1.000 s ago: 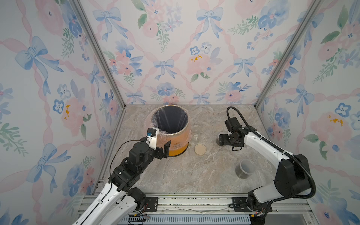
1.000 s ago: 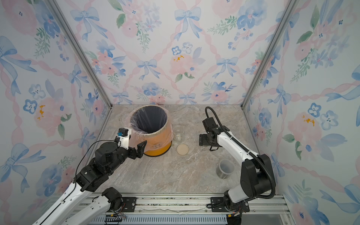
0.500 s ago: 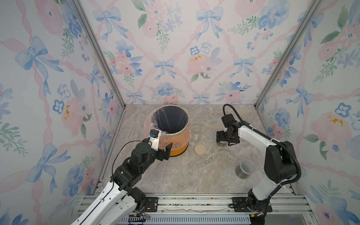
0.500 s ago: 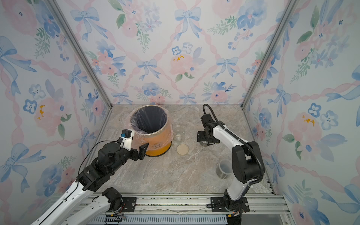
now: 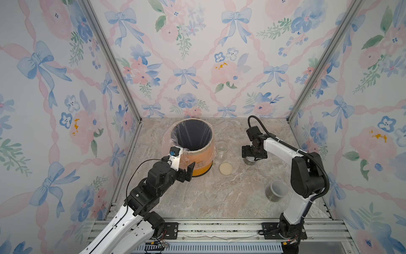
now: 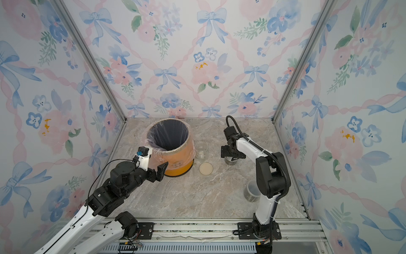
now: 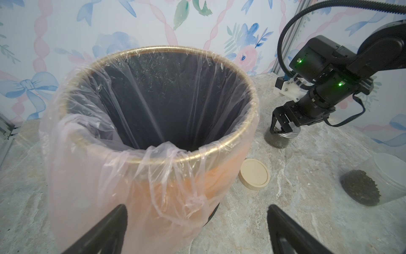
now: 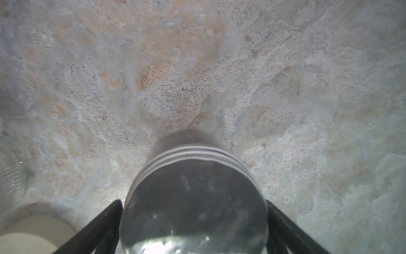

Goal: Empty moldy tea leaves from jars
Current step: Pick up the jar from the center of the board.

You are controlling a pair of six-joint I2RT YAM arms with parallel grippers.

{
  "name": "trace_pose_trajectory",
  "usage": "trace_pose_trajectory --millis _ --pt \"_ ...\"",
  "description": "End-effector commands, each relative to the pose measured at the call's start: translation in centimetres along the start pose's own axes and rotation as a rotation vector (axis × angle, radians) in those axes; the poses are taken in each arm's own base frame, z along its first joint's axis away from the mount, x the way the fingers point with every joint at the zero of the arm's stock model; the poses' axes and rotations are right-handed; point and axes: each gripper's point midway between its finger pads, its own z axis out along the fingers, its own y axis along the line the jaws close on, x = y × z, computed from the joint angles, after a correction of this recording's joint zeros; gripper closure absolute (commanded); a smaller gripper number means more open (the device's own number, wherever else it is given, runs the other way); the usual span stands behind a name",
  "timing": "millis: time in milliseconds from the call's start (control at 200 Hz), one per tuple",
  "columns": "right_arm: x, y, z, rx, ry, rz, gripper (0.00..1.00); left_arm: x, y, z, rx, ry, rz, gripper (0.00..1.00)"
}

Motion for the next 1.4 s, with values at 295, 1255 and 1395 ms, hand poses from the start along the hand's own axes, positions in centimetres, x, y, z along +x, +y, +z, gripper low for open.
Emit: trace_pose_trajectory --millis 295,1255,1395 --pt "-0.4 -0.8 0.7 0.065 0.008 -0.035 0.11 0.2 -0.2 0.1 0.003 -0.004 0.022 0.02" --pt "1.5 3.8 -16.6 -0.273 -0.17 -0.147 0.16 -11.6 -12.9 -14.1 0.788 -0.492 0.425 0.02" --pt "2.1 4.3 -20.0 -0.323 -0.197 -0.176 0.16 -12.7 -13.3 -13.7 0.766 -0.59 0.575 0.02"
